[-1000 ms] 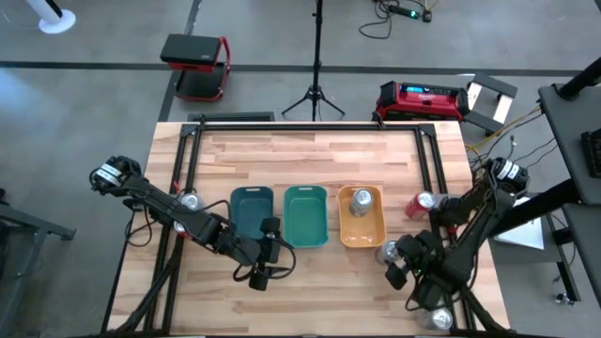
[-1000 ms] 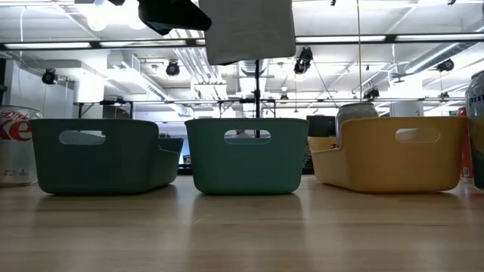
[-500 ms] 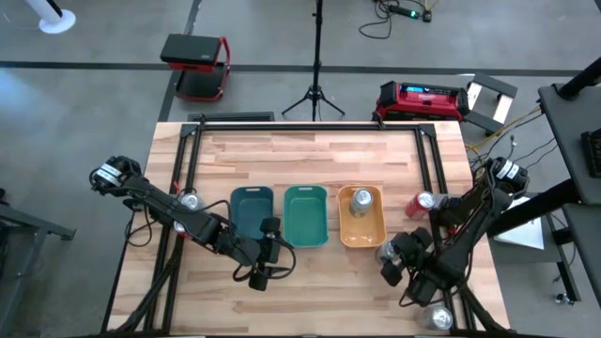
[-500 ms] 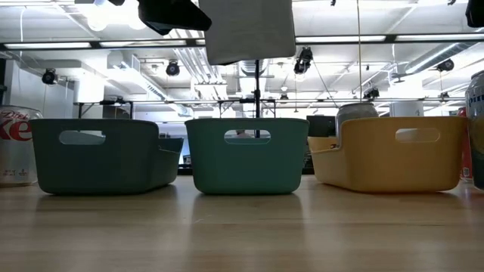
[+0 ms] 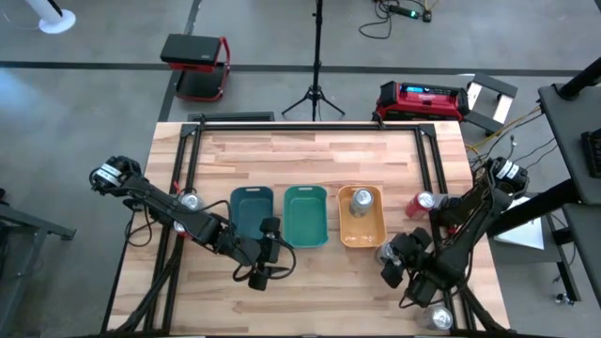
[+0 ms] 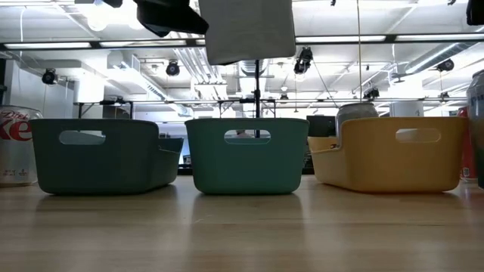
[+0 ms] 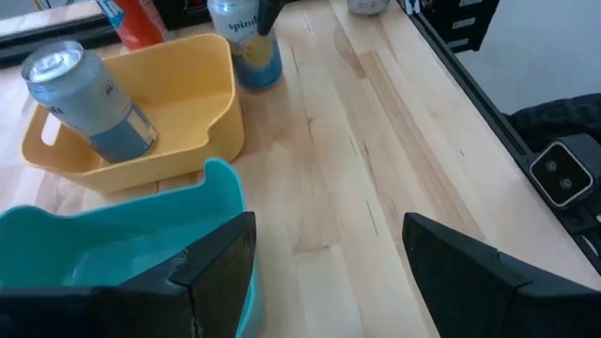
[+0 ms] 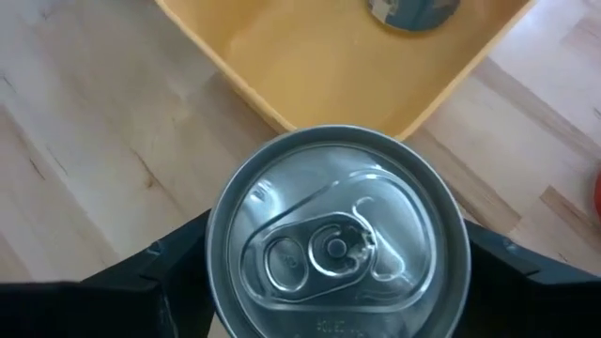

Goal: Sort soda cans
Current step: Put the blue-white soda can into the yellow bin

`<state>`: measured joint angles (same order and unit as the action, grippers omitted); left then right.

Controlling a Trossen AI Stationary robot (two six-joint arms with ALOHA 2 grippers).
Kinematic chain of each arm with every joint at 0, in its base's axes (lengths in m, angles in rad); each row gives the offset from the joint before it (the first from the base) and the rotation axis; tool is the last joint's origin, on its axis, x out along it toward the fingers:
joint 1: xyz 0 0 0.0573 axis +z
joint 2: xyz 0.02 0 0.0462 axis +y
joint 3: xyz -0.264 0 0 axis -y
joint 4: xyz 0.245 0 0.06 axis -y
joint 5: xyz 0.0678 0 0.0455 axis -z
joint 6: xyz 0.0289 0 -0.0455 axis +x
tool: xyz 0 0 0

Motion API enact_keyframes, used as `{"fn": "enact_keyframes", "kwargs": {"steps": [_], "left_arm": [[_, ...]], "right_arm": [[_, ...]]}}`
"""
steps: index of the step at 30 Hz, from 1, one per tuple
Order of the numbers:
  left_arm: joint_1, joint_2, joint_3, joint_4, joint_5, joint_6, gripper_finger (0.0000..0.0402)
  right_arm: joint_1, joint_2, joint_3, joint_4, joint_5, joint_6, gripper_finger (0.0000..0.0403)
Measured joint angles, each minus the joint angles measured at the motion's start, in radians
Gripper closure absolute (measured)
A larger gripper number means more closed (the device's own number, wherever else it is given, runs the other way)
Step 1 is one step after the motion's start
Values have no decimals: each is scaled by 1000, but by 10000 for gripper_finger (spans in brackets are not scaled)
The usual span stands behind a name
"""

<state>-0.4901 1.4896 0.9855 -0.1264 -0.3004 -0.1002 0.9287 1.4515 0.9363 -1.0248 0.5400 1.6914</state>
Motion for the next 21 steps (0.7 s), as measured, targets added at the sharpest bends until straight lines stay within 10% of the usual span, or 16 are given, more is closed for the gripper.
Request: {"fn": "enact_keyframes", "kwargs": {"steps": [8, 21], "left_arm": [[0, -20, 0, -34, 4, -21, 148], [-11, -26, 0, -41, 40, -33, 148]], "right_arm": [[0, -43, 198, -152, -74, -100, 91], [-125, -46, 337, -175, 160, -296, 98]]}}
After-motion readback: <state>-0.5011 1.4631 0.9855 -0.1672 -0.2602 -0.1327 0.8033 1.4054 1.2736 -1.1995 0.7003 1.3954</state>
